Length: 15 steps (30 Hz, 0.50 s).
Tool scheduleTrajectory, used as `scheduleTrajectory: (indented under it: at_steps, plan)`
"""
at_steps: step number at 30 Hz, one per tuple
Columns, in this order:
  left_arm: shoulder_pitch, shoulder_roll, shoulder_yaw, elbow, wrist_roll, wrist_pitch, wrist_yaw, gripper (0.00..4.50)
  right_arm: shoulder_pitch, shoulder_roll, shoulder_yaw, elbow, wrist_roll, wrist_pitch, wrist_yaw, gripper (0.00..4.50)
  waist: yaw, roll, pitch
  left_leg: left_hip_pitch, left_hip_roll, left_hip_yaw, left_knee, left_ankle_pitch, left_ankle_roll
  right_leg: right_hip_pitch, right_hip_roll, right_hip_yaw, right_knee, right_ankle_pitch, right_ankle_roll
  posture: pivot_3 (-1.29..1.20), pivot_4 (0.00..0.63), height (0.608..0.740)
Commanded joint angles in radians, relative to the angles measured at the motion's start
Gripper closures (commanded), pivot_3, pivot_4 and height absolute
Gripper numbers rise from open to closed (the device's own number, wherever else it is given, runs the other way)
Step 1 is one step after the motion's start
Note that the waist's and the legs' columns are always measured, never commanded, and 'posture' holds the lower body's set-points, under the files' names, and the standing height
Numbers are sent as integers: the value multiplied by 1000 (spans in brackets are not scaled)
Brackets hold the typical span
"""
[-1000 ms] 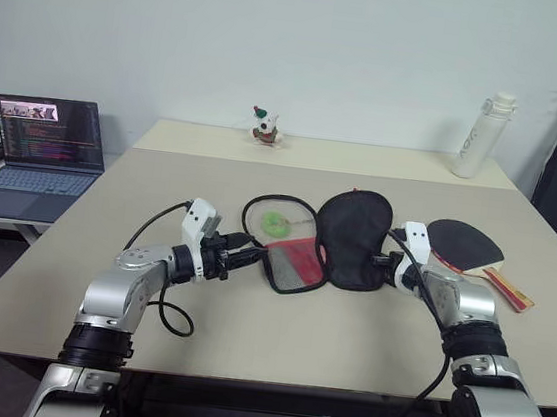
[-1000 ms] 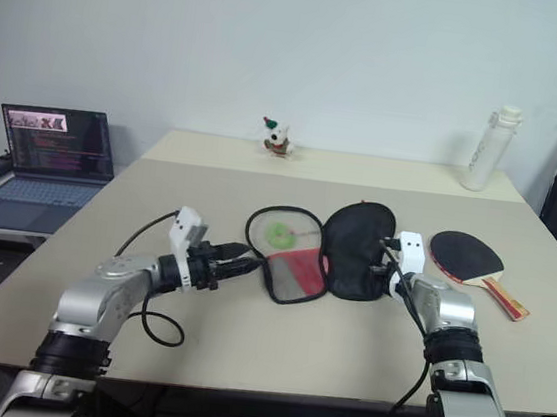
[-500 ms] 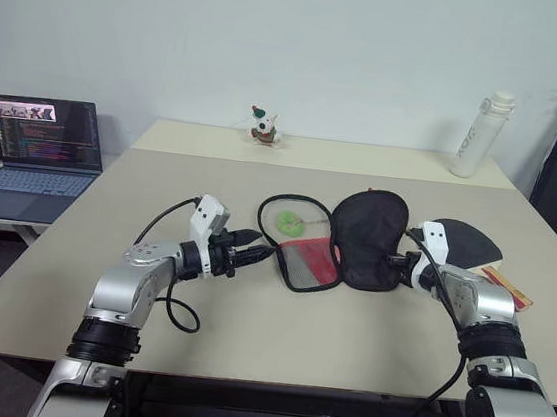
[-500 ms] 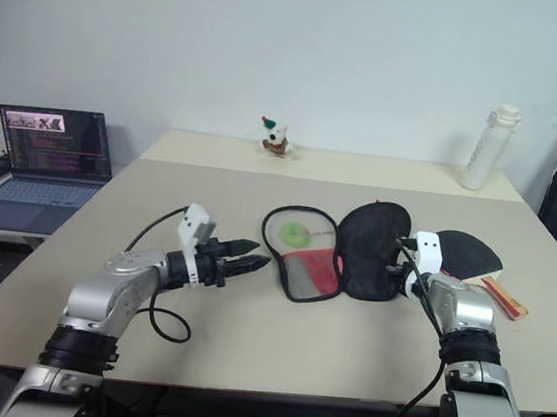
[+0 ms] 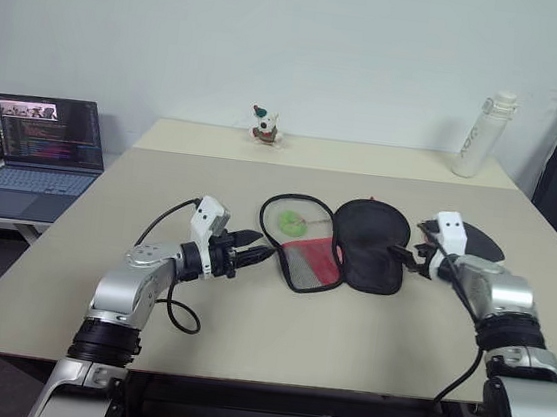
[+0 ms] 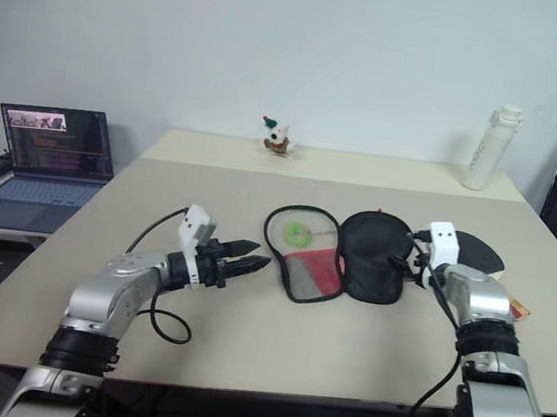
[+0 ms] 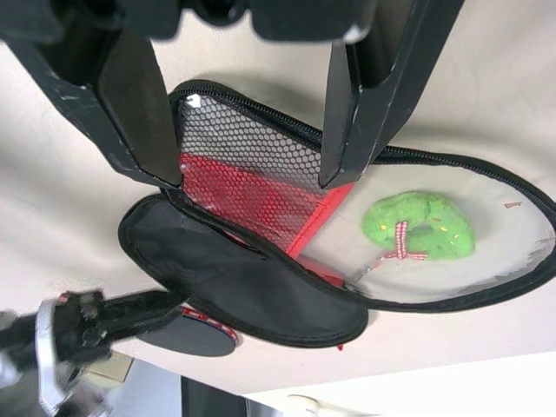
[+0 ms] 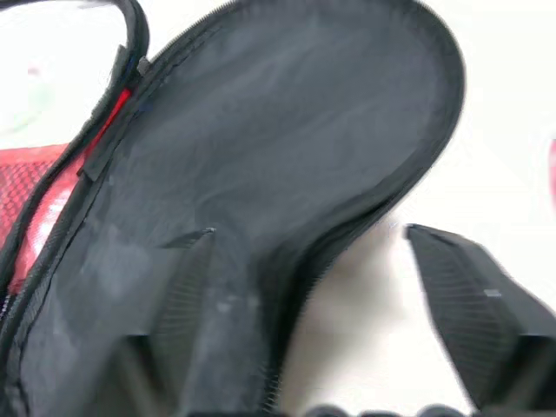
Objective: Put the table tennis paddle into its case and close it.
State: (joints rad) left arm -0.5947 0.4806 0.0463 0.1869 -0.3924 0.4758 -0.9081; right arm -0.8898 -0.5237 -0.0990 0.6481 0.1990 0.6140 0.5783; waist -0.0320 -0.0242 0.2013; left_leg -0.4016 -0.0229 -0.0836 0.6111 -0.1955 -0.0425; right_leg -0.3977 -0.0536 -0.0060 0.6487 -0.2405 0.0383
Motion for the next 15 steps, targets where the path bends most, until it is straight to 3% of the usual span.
scheduleTrajectory:
  at_steps: [1, 7, 15]
  plan:
    - [-5, -3, 5, -14, -7, -22, -7, 1796, 21, -99, -48, -85, 18, -4, 54, 43, 0, 0, 0, 0, 0, 0, 0, 0, 0, 0, 0, 0, 0, 0, 0, 0, 150, 740]
    - [-25, -19, -13, 6, -2, -37, -22, 1796, 103, -254, -63, -86, 5, -41, 123, 43, 3, 0, 0, 0, 0, 0, 0, 0, 0, 0, 0, 0, -1, 0, 1, 0, 150, 740]
    - [-100, -43, -54, 28, 11, -57, -58, 1796, 100, -339, -58, 93, -57, -75, 80, 43, -1, 0, 0, 1, 0, 3, 0, 0, 0, 0, 0, 2, 0, -2, 4, 0, 150, 740]
